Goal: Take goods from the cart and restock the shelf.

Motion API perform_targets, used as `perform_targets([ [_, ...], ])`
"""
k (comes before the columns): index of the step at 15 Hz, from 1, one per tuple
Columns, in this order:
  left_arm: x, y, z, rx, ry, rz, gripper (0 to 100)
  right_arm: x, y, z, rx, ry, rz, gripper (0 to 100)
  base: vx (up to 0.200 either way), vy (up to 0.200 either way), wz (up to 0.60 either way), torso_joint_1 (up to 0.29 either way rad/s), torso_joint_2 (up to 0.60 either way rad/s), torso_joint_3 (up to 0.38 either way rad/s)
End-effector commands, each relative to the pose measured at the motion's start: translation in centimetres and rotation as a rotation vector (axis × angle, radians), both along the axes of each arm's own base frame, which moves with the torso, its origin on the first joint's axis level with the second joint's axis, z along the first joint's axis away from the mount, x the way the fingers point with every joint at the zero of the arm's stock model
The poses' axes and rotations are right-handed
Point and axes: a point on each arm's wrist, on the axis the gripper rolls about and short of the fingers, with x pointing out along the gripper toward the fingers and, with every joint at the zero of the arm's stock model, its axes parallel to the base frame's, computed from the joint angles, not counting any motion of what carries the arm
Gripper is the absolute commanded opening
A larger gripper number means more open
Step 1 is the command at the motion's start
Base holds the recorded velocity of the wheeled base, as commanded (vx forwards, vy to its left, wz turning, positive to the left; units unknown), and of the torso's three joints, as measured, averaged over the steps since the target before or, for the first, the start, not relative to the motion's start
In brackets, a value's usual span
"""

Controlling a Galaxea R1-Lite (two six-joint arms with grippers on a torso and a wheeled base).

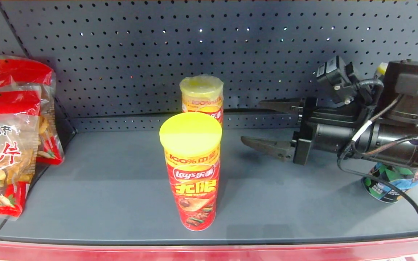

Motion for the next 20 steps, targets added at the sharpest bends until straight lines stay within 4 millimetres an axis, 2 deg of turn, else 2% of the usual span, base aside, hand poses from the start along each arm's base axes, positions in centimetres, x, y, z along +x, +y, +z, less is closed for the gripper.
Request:
perform_targets([
  [1,0.0,0.0,0.0,0.000,0.001,0.000,100,0.0,0.5,-0.1,-0.001,0.004,0.012,100,0.000,0.000,0.00,0.000,0.00,0.000],
  [4,0.0,0.0,0.0,0.000,0.001,0.000,100,0.5,2.3,-1.3,-0.021,0.035,0.061,100,0.000,0.000,0.00,0.000,0.00,0.000],
  [8,0.0,0.0,0.0,0.000,0.001,0.000,100,2.1,5.0,-1.7,-0.023,0.033,0.096,100,0.000,0.000,0.00,0.000,0.00,0.000],
  [12,0.0,0.0,0.0,0.000,0.001,0.000,100,2.1,6.8,-2.8,-0.038,0.056,0.134,100,0.000,0.000,0.00,0.000,0.00,0.000],
  [14,0.0,0.0,0.0,0.000,0.001,0.000,100,2.2,7.5,-3.0,-0.039,0.064,0.146,100,0.000,0.000,0.00,0.000,0.00,0.000],
  [20,0.0,0.0,0.0,0.000,0.001,0.000,100,2.1,8.0,-3.2,-0.040,0.072,0.159,100,0.000,0.000,0.00,0.000,0.00,0.000],
])
